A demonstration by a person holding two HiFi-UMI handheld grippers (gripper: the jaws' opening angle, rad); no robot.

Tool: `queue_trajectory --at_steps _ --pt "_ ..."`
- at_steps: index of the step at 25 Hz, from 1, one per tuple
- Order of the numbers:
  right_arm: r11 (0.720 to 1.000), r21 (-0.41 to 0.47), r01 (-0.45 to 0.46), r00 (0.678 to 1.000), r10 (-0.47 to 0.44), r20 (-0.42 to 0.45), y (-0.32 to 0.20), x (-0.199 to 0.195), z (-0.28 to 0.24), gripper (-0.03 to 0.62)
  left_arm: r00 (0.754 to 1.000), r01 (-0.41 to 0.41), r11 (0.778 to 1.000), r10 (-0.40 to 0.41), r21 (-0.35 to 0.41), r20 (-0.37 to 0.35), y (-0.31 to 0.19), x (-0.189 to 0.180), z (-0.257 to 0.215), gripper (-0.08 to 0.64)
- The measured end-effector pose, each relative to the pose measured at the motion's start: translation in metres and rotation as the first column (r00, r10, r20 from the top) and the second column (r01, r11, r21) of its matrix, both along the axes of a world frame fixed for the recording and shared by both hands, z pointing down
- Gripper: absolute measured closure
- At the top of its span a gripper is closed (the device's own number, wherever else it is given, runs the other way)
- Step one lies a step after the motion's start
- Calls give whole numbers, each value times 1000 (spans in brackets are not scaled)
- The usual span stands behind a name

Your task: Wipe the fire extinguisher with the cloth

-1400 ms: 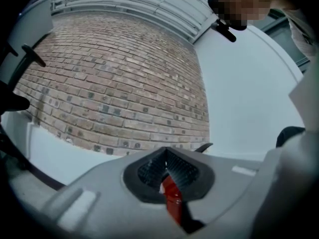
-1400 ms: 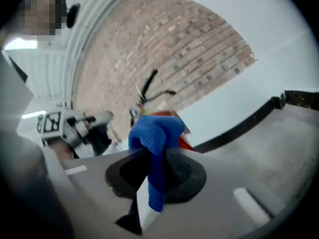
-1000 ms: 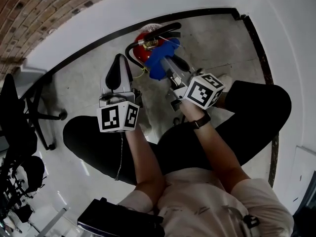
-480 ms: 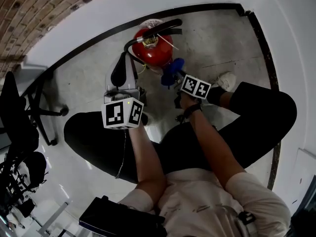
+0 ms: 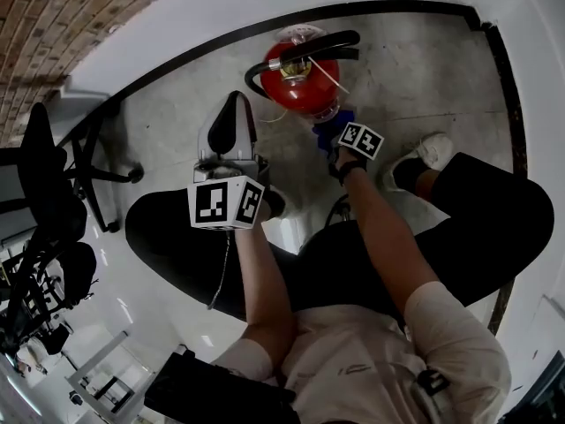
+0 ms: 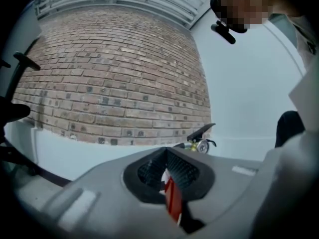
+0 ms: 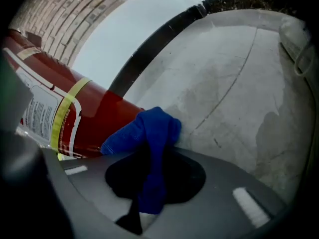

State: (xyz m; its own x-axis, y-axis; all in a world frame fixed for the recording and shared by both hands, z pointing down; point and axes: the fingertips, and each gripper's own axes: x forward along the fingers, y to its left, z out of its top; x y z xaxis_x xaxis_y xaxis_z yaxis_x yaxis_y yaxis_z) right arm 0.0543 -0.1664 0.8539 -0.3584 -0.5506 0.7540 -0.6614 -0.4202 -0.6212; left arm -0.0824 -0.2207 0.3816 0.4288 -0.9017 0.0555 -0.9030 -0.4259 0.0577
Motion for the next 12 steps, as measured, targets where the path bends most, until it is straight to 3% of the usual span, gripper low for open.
queue_trajectory --at_steps 2,6,9,11,12 --pt "1000 8 24 999 -24 41 -4 2 -15 529 1000 5 1000 -5 4 -6 3 -4 -1 560" --pt "972 234 18 959 -83 270 -27 20 -113 526 1000 -2 1000 2 16 -31 3 0 -3 560" --pt "898 431 92 939 -223 263 -38 37 -214 526 998 -19 999 20 29 -55 6 8 -8 560" --pt "840 540 56 928 -243 282 -48 45 -280 525 997 -32 998 35 49 -66 5 12 -15 560" --pt "827 563 4 917 -227 327 -49 47 -308 525 996 -38 998 42 57 -73 6 15 -18 560"
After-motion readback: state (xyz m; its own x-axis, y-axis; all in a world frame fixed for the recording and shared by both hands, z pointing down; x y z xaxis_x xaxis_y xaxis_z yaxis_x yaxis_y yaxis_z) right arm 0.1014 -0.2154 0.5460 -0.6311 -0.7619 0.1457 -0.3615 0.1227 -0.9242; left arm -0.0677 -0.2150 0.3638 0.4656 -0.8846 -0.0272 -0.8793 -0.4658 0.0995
